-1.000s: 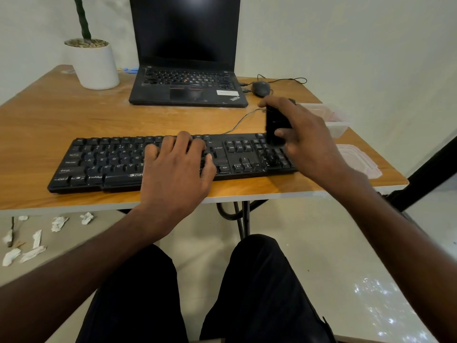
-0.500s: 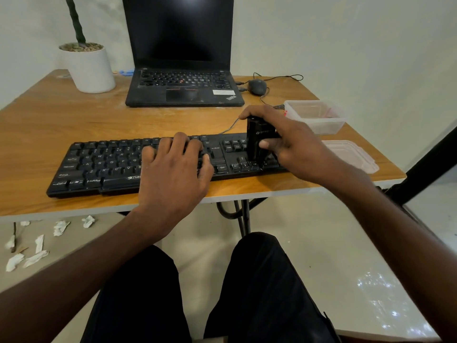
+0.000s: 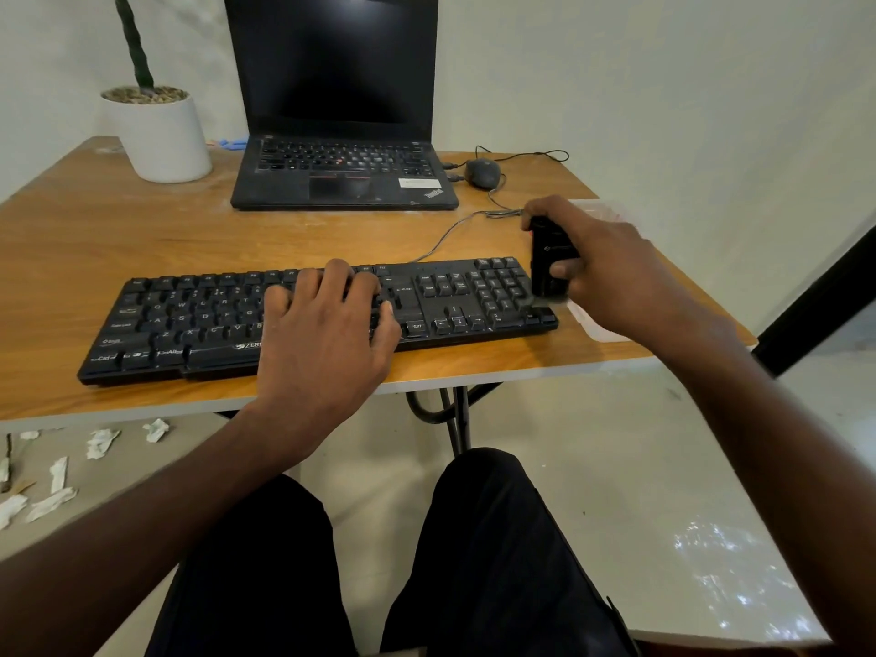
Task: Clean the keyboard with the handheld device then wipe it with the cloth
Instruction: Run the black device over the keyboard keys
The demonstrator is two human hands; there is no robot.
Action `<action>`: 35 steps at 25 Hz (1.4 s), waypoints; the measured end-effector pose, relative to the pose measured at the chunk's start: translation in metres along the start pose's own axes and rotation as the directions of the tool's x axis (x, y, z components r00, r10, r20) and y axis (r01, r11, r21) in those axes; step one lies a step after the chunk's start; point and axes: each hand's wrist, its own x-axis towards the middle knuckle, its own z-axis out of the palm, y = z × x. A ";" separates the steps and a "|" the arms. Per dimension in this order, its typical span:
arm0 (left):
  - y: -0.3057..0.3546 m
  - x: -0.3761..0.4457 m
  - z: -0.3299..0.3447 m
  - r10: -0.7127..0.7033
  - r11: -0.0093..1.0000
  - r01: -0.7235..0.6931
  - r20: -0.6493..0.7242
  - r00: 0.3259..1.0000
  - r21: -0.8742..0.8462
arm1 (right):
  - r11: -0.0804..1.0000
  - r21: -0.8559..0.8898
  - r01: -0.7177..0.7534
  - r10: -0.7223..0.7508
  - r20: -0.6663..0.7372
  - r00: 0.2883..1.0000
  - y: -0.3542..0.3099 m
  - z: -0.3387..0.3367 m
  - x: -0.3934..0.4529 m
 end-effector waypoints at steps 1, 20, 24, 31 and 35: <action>0.000 0.000 -0.001 0.002 1.000 -0.002 -0.001 1.000 0.001 | 1.000 -0.026 -0.010 0.009 -0.044 0.999 0.000 0.000 -0.001; 0.001 0.000 -0.002 -0.005 1.000 0.006 0.032 0.999 -0.025 | 0.974 0.185 0.131 -0.141 0.041 0.989 -0.020 -0.003 -0.009; 0.002 -0.001 -0.002 -0.006 1.000 0.006 0.018 1.000 -0.021 | 0.953 0.235 0.190 -0.253 0.278 0.927 -0.028 -0.004 -0.011; 0.001 0.001 -0.001 -0.004 1.000 0.004 0.025 1.000 -0.001 | 0.954 0.237 0.186 -0.231 0.182 0.956 -0.028 -0.002 -0.011; 0.002 0.001 -0.001 -0.012 1.000 0.012 0.029 1.000 0.012 | 0.993 -0.108 0.041 -0.042 -0.008 0.999 -0.015 0.002 -0.002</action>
